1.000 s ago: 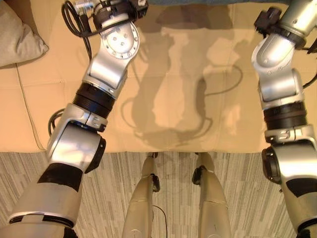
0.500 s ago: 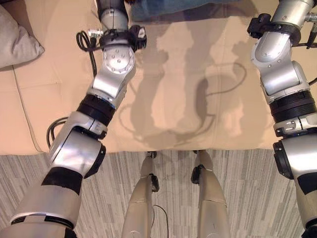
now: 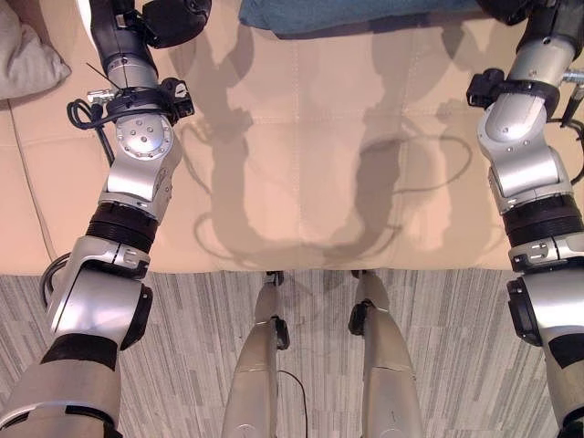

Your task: Pick up all the scattered cushions and arrange them neatly on the sofa.

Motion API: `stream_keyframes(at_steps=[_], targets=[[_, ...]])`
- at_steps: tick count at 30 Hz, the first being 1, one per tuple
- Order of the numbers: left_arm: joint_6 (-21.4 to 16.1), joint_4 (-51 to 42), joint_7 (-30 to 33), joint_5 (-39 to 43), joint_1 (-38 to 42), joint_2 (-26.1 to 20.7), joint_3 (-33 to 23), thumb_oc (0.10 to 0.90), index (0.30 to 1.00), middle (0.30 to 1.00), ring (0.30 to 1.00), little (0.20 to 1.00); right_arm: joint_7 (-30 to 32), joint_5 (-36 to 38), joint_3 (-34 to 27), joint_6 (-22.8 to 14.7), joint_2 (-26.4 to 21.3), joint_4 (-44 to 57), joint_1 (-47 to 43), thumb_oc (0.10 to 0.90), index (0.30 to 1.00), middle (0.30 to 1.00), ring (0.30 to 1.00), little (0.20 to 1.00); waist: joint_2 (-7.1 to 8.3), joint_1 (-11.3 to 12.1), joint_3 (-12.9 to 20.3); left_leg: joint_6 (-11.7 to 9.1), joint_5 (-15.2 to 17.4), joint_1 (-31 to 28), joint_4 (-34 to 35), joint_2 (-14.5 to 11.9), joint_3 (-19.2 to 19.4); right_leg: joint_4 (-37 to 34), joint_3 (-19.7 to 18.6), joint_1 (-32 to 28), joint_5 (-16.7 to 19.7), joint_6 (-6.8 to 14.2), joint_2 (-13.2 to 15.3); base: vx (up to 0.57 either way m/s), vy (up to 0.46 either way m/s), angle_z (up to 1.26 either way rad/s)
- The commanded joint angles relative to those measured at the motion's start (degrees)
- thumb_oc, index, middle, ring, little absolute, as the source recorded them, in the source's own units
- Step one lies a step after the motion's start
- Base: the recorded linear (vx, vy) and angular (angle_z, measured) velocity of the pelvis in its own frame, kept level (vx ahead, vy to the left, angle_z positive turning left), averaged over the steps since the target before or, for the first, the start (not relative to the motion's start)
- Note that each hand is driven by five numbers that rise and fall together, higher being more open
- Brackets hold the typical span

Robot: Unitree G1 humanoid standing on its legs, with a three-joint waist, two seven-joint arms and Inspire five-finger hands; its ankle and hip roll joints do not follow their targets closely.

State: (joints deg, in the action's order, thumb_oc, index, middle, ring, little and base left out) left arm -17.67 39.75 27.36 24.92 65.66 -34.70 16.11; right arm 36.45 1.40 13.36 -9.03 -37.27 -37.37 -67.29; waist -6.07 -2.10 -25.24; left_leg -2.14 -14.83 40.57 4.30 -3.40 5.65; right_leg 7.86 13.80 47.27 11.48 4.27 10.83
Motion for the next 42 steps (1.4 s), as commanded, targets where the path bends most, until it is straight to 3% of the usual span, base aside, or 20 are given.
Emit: stream_keyframes(at_steps=[1,3,4,7,12,15,20,23,25,31,36,42], targets=[[-5.72,-2.98,-0.73,-1.78,-5.06,-0.93,-1.49,0.800,0.900,0.900,0.900,0.900,-2.23,2.28,0.57,-7.92,2.47,4.69,2.81,0.800,0.900,0.900,0.900,0.900,1.09,2.59,10.68,-4.23,6.59,-3.45,0.70,1.17,0.02,0.96,-0.58,-1.58,-6.46,3.73,-2.26,0.00,0.000,0.00],[-5.94,-3.63,-1.64,-0.59,-7.83,-0.11,-3.05,0.800,0.900,0.900,0.900,0.900,-3.53,3.07,0.55,-7.56,2.77,4.49,4.19,0.800,0.900,0.900,0.900,0.900,0.94,2.79,11.06,-4.59,8.00,-4.35,0.70,1.06,-0.48,0.94,-1.13,-2.48,-7.93,4.24,-2.38,0.03,-0.003,0.01],[-6.32,-4.22,-2.31,0.41,-9.35,0.66,-3.87,0.800,0.900,0.900,0.900,0.900,-4.03,3.14,0.39,-7.51,2.98,4.41,4.82,0.800,0.900,0.900,0.900,0.900,1.02,2.90,10.49,-4.33,6.64,-4.05,0.70,1.15,0.12,1.05,-0.46,-2.07,-6.55,3.60,-2.15,-0.01,-0.012,0.05],[-7.18,-6.94,-3.75,2.08,-13.42,2.08,-5.53,0.800,0.900,0.900,0.900,0.900,-4.57,2.95,-0.16,-7.51,2.33,4.23,5.79,0.800,0.900,0.900,0.900,0.900,0.92,3.24,10.51,-4.38,6.58,-4.44,0.70,1.18,0.11,0.74,-0.30,-2.69,-6.32,3.53,-1.96,-0.04,-0.001,0.03],[-7.80,-10.59,-7.84,4.83,-22.33,2.72,-8.80,0.800,0.900,0.900,0.900,0.900,-5.41,3.00,-2.08,-7.65,-2.08,5.48,8.53,0.800,0.900,0.900,0.900,0.900,1.13,3.72,10.72,-4.60,6.63,-5.57,0.70,1.22,0.29,0.10,0.22,-4.37,-6.13,3.58,-1.86,-0.01,-0.010,0.03],[-7.78,-15.97,-12.43,6.99,-34.26,4.87,-12.38,0.800,0.900,0.900,0.900,0.900,-6.70,-0.56,-5.07,-7.32,-8.23,10.41,15.84,0.800,0.900,0.900,0.900,0.900,2.03,3.96,11.74,-4.65,7.29,-7.98,0.70,1.21,0.23,-1.45,1.02,-7.72,-5.87,3.74,-1.85,0.00,-0.026,0.08],[-6.15,-19.20,-19.03,4.52,-50.10,5.83,-13.23,0.800,0.900,0.900,0.900,0.900,-10.65,-2.49,-11.17,-8.89,-11.74,18.19,30.48,0.800,0.900,0.900,0.900,0.900,3.30,3.74,13.69,-4.59,8.61,-13.09,0.70,1.13,0.50,-3.72,1.87,-14.48,-5.51,4.15,-1.64,0.05,-0.002,0.10],[-5.18,-18.53,-21.11,3.27,-55.56,5.81,-13.32,0.800,0.900,0.900,0.900,0.900,-13.66,-1.71,-13.40,-9.82,-10.72,21.21,37.68,0.800,0.900,0.900,0.900,0.900,3.88,3.49,14.35,-4.53,9.12,-15.86,0.70,0.93,0.61,-4.67,2.33,-17.83,-5.34,4.37,-1.55,0.05,0.000,0.02],[-3.11,-14.59,-24.01,2.09,-62.14,8.01,-12.98,0.800,0.900,0.900,0.900,0.900,-17.67,-0.77,-14.68,-10.62,-6.11,23.53,47.56,0.800,0.900,0.900,0.900,0.900,4.81,3.01,15.55,-4.17,9.85,-19.95,0.70,0.70,0.74,-5.98,2.86,-23.23,-5.55,4.58,-1.55,0.09,-0.001,0.01],[-0.75,-6.01,-27.31,-3.72,-69.24,9.79,-12.21,0.800,0.900,0.900,0.900,0.900,-23.27,-3.84,-13.75,-10.45,-1.13,23.46,59.93,0.800,0.900,0.900,0.900,0.900,5.57,1.97,17.69,-3.69,10.66,-26.55,0.70,0.45,1.31,-7.48,3.20,-31.13,-6.71,4.56,-2.33,0.06,0.004,0.01],[0.63,4.51,-26.15,-11.10,-75.05,13.52,-14.50,0.800,0.900,0.900,0.900,0.900,-26.27,-7.47,-11.08,-9.27,5.34,14.98,70.99,0.800,0.900,0.900,0.900,0.900,6.29,1.99,20.40,-3.36,12.39,-33.48,0.70,-0.14,2.35,-10.37,3.23,-38.57,-7.63,4.53,-3.27,0.04,-0.007,-0.04],[2.48,16.12,-25.33,-15.97,-75.99,16.30,-15.99,0.800,0.900,0.900,0.900,0.900,-27.81,-8.14,-7.49,-7.34,9.49,0.52,74.69,0.800,0.900,0.900,0.900,0.900,7.15,2.63,22.95,-3.20,13.66,-38.58,0.70,-0.49,2.74,-11.80,2.97,-44.28,-9.26,4.03,-4.44,0.02,-0.052,-0.10]])
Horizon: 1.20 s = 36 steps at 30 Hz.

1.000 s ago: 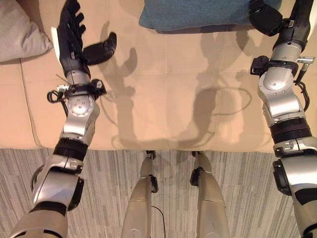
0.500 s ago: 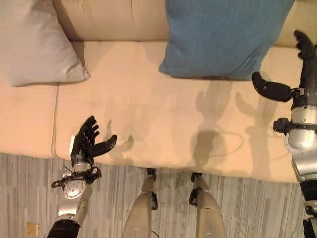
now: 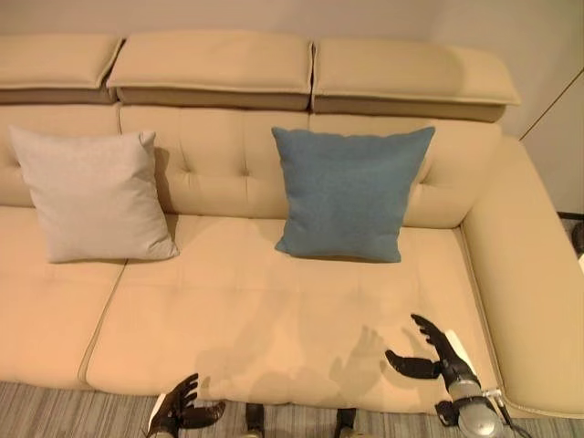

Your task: Pick up all the scattered cushions and arrange them neatly on the sofa.

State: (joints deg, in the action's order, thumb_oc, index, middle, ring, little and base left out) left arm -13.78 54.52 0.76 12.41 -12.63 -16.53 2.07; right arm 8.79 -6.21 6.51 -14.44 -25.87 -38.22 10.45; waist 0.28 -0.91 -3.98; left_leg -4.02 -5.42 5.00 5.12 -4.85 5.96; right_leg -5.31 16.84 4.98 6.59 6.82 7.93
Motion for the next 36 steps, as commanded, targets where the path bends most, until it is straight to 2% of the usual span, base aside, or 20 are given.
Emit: stream_keyframes(at_steps=[1,6,10,12,14,17,18,20,22,24,27,28,29,30,31,32,33,34,35,36], targets=[[-0.99,3.18,1.40,-3.54,2.53,-1.38,-2.30,0.800,0.900,0.900,0.900,0.900,-0.14,-0.61,0.01,-1.50,-1.46,-1.55,-3.21,0.800,0.900,0.900,0.900,0.900,0.86,1.61,1.88,-1.44,4.40,-3.80,-0.12,0.74,2.48,1.08,-0.06,-2.95,-4.70,1.35,-1.82,0.03,-0.060,0.01],[-0.75,7.23,1.99,-4.53,3.69,-1.01,-2.11,0.800,0.900,0.900,0.900,0.900,-0.53,0.01,2.11,-0.36,0.29,-10.44,-4.56,0.800,0.900,0.900,0.900,0.900,0.93,2.14,1.09,-2.15,4.45,-5.46,-1.30,-0.29,2.28,0.33,-0.06,-5.56,-6.13,0.67,-2.78,0.00,-0.080,0.00],[-0.77,5.87,2.75,-4.37,5.94,-1.25,0.09,0.800,0.900,0.900,0.900,0.900,-0.80,0.21,4.06,0.60,0.43,-13.72,-6.37,0.800,0.900,0.900,0.900,0.900,1.34,2.26,-1.57,-3.15,4.82,-1.44,-10.06,-1.46,1.43,0.66,1.02,-6.16,-6.80,-0.33,-2.25,-0.15,-0.082,0.12],[-0.59,5.85,2.63,-4.12,6.49,-0.74,0.81,0.800,0.900,0.900,0.900,0.900,-0.83,-0.66,5.34,1.33,0.29,-15.14,-7.84,0.800,0.900,0.900,0.900,0.900,1.97,2.52,-2.44,-3.35,7.42,-1.13,-18.04,-0.88,-0.07,1.85,1.00,-5.55,-6.25,-0.97,-1.50,-0.22,-0.041,0.27],[-0.48,6.25,2.45,-4.11,6.42,-0.46,0.81,0.800,0.900,0.900,0.900,0.900,-1.10,-1.06,5.74,1.47,0.45,-15.73,-7.93,0.800,0.900,0.900,0.900,0.900,2.14,2.30,-2.12,-2.91,8.26,-1.31,-18.83,-0.49,-0.53,2.34,1.20,-5.17,-6.15,-1.03,-1.07,-0.10,0.002,0.18],[-0.40,6.94,2.26,-3.55,6.96,0.90,0.96,0.800,0.900,0.900,0.900,0.900,-1.17,-2.37,6.34,2.10,0.43,-17.58,-8.93,0.800,0.900,0.900,0.900,0.900,2.15,1.53,-0.91,-2.85,10.55,-4.81,-23.08,-0.22,-1.21,3.06,1.54,-3.60,-4.91,-0.96,-0.15,-0.18,0.080,-0.06],[-0.51,6.46,2.15,-2.43,7.35,2.06,1.49,0.800,0.900,0.900,0.900,0.900,-1.30,-3.24,6.89,3.01,0.73,-19.58,-9.75,0.800,0.900,0.900,0.900,0.900,0.93,0.62,0.42,-3.17,11.61,-8.76,-21.01,0.07,-2.49,3.59,1.65,-0.72,-3.50,-0.44,-0.13,-0.25,0.172,0.04],[-0.54,5.82,2.26,-2.38,7.83,2.48,2.53,0.800,0.900,0.900,0.900,0.900,-0.73,-4.25,7.30,3.40,0.81,-21.02,-10.47,0.800,0.900,0.900,0.900,0.900,0.67,0.43,0.73,-2.46,13.29,-9.49,-17.91,1.42,-4.33,4.30,1.90,1.30,-2.39,0.16,0.50,-0.24,0.148,0.36],[-0.54,5.44,2.34,-2.49,8.69,2.73,3.15,0.800,0.900,0.900,0.900,0.900,-0.68,-4.64,7.17,3.85,1.28,-22.19,-11.14,0.800,0.900,0.900,0.900,0.900,0.89,0.25,0.76,-1.00,16.48,-11.00,-13.77,3.06,-5.11,5.09,2.07,3.47,-0.44,1.07,1.96,-0.22,0.144,0.35],[-0.51,5.75,2.72,-2.42,9.64,2.97,3.67,0.800,0.900,0.900,0.900,0.900,-0.14,-4.89,7.29,4.77,1.65,-22.99,-12.17,0.800,0.900,0.900,0.900,0.900,1.34,0.43,0.16,0.44,18.14,-11.11,-11.21,4.91,-6.10,5.63,1.42,6.05,1.75,2.37,3.85,-0.27,0.161,0.15],[-0.41,7.50,3.14,-3.46,10.28,2.79,4.19,0.800,0.900,0.900,0.900,0.900,-0.30,-5.55,7.78,5.42,2.20,-23.44,-13.18,0.800,0.900,0.900,0.900,0.900,2.30,0.82,-1.01,1.74,18.09,-10.56,-9.17,7.30,-8.30,5.57,-0.31,8.23,4.10,4.03,5.87,-0.31,0.136,-0.04],[-0.12,8.97,3.22,-4.56,10.71,2.43,4.14,0.800,0.900,0.900,0.900,0.900,-0.50,-6.02,8.32,5.74,2.97,-23.72,-13.97,0.800,0.900,0.900,0.900,0.900,2.71,0.75,-1.99,2.21,17.36,-9.51,-9.11,7.71,-8.52,6.55,-2.85,9.54,5.16,5.21,6.78,-0.39,0.114,0.05],[0.14,9.76,3.23,-4.96,11.14,2.11,4.16,0.800,0.900,0.900,0.900,0.900,-0.77,-6.00,8.58,5.97,3.32,-24.26,-14.50,0.800,0.900,0.900,0.900,0.900,2.72,0.78,-2.52,2.57,16.97,-8.65,-9.47,7.74,-8.51,8.02,-5.41,10.05,4.06,5.11,6.16,-0.48,0.105,0.03],[0.71,10.64,3.33,-5.76,11.07,1.48,3.89,0.800,0.900,0.900,0.900,0.900,-0.99,-6.35,9.55,6.20,3.75,-25.32,-14.89,0.800,0.900,0.900,0.900,0.900,2.49,1.57,-3.14,3.45,16.01,-7.00,-10.07,7.75,-8.09,12.20,-8.21,9.15,0.91,3.90,4.56,-0.38,0.077,0.02],[0.89,11.48,3.20,-5.92,10.88,1.33,3.58,0.800,0.900,0.900,0.900,0.900,-1.21,-6.38,9.95,6.13,4.04,-25.74,-14.68,0.800,0.900,0.900,0.900,0.900,2.48,2.12,-2.93,4.00,15.23,-6.14,-10.01,7.84,-7.98,14.75,-8.03,8.44,-0.66,3.12,4.20,-0.37,0.068,-0.13],[1.36,13.11,2.51,-6.30,10.35,0.93,2.97,0.800,0.900,0.900,0.900,0.900,-1.59,-6.73,10.69,5.76,4.62,-26.43,-13.99,0.800,0.900,0.900,0.900,0.900,2.22,2.94,-2.09,4.68,13.90,-5.42,-9.27,7.22,-8.16,20.64,-8.41,6.68,-4.33,1.93,2.17,-0.21,0.013,-0.11],[1.53,13.56,2.37,-6.55,10.23,0.74,2.78,0.800,0.900,0.900,0.900,0.900,-1.91,-6.57,10.75,5.72,4.93,-26.55,-13.60,0.800,0.900,0.900,0.900,0.900,2.40,3.22,-1.41,4.72,13.31,-4.85,-9.03,7.17,-8.15,21.08,-8.57,5.50,-5.33,1.78,1.47,-0.20,-0.083,0.01],[1.70,13.98,2.74,-7.02,9.94,0.56,2.58,0.800,0.900,0.900,0.900,0.900,-2.02,-6.92,11.13,6.03,5.39,-26.55,-13.15,0.800,0.900,0.900,0.900,0.900,3.43,5.06,-0.52,4.21,12.69,-3.72,-8.64,7.33,-7.19,17.74,-6.56,1.35,-5.84,1.69,1.81,-0.12,-0.129,0.05],[1.64,13.79,3.02,-6.58,9.87,0.80,2.41,0.800,0.900,0.900,0.900,0.900,-1.93,-6.69,11.16,6.11,5.58,-26.47,-13.11,0.800,0.900,0.900,0.900,0.900,3.62,5.51,0.00,3.96,12.37,-3.57,-8.25,7.06,-7.10,16.04,-5.65,0.25,-6.45,1.67,1.85,-0.07,-0.206,-0.13],[1.52,14.08,3.16,-6.27,9.77,1.37,2.10,0.800,0.900,0.900,0.900,0.900,-1.66,-6.22,11.33,6.01,5.71,-26.75,-13.31,0.800,0.900,0.900,0.900,0.900,3.96,6.03,1.41,3.54,12.25,-3.87,-7.17,6.58,-6.03,10.63,-5.50,-2.06,-6.66,1.78,1.38,0.00,-0.172,-0.79]])
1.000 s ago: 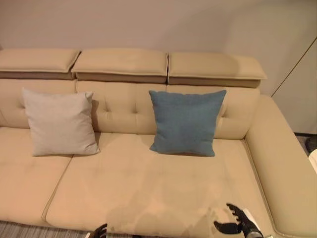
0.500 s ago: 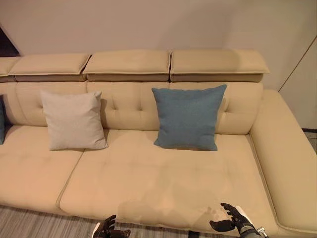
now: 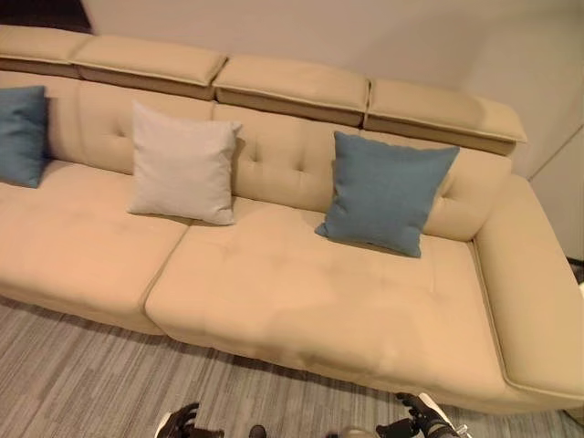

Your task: Pick up all the scattered cushions and arrange them neatly on the sofa.

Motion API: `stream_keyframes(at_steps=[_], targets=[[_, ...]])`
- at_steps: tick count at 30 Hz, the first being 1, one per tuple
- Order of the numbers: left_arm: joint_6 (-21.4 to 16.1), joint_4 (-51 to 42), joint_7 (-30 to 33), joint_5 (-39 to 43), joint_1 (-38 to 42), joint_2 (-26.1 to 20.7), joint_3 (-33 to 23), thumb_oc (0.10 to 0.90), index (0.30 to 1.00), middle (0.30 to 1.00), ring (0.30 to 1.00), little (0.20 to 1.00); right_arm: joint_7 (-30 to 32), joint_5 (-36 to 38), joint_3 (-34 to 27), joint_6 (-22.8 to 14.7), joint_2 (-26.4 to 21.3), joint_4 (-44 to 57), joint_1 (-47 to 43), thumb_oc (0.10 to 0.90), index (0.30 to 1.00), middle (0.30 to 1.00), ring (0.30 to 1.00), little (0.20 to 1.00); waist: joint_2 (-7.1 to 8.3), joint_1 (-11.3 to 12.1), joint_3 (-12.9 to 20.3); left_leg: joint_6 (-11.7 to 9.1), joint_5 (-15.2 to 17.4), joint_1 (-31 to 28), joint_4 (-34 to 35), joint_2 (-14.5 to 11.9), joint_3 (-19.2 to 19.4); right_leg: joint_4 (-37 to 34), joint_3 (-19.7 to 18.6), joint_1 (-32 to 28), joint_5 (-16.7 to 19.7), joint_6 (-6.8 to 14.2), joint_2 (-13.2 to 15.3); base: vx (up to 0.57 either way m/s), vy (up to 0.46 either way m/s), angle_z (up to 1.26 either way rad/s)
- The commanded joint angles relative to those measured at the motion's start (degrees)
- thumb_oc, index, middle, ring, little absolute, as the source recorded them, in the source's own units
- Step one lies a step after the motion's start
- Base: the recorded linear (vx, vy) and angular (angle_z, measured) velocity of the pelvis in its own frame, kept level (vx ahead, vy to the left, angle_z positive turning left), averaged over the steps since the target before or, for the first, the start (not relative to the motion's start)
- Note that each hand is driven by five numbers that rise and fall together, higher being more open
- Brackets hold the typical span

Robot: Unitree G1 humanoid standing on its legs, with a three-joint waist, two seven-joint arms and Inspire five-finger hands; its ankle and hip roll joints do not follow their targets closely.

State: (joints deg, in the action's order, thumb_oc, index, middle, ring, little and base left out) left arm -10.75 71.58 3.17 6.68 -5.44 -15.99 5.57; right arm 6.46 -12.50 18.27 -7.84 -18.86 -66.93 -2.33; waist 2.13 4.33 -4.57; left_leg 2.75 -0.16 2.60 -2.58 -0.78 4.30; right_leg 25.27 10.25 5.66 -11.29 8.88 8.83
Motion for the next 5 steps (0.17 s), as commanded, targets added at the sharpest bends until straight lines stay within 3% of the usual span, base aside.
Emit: stream_keyframes(at_steps=[1,2,5], targets=[[-1.50,-2.84,1.10,-0.16,2.72,1.03,-1.54,0.800,0.900,0.900,0.900,0.900,0.75,0.65,-0.33,-0.61,-1.10,1.95,-0.48,0.800,0.900,0.900,0.900,0.900,2.13,0.77,2.39,-3.49,6.60,-1.48,0.79,2.09,-3.95,-21.68,0.59,-3.23,11.29,-0.36,-0.16,0.01,-0.207,-0.82],[-1.49,-3.27,1.68,0.27,3.00,1.19,-1.44,0.800,0.900,0.900,0.900,0.900,0.88,1.24,-0.25,-0.49,-1.10,1.60,-0.32,0.800,0.900,0.900,0.900,0.900,2.08,0.76,2.81,-3.98,5.88,-1.69,1.35,1.54,-3.88,-23.50,0.38,-4.18,11.22,-0.58,-0.95,0.00,-0.177,-0.79],[-1.32,-4.03,2.00,0.72,3.88,1.60,-0.84,0.800,0.900,0.900,0.900,0.900,1.10,3.26,-1.38,-0.33,-0.81,0.60,0.36,0.800,0.900,0.900,0.900,0.900,1.95,-0.01,3.24,-4.96,4.89,-3.28,2.96,0.48,-4.16,-26.13,1.33,-6.86,10.76,-1.04,-1.93,0.02,-0.145,-0.10]])
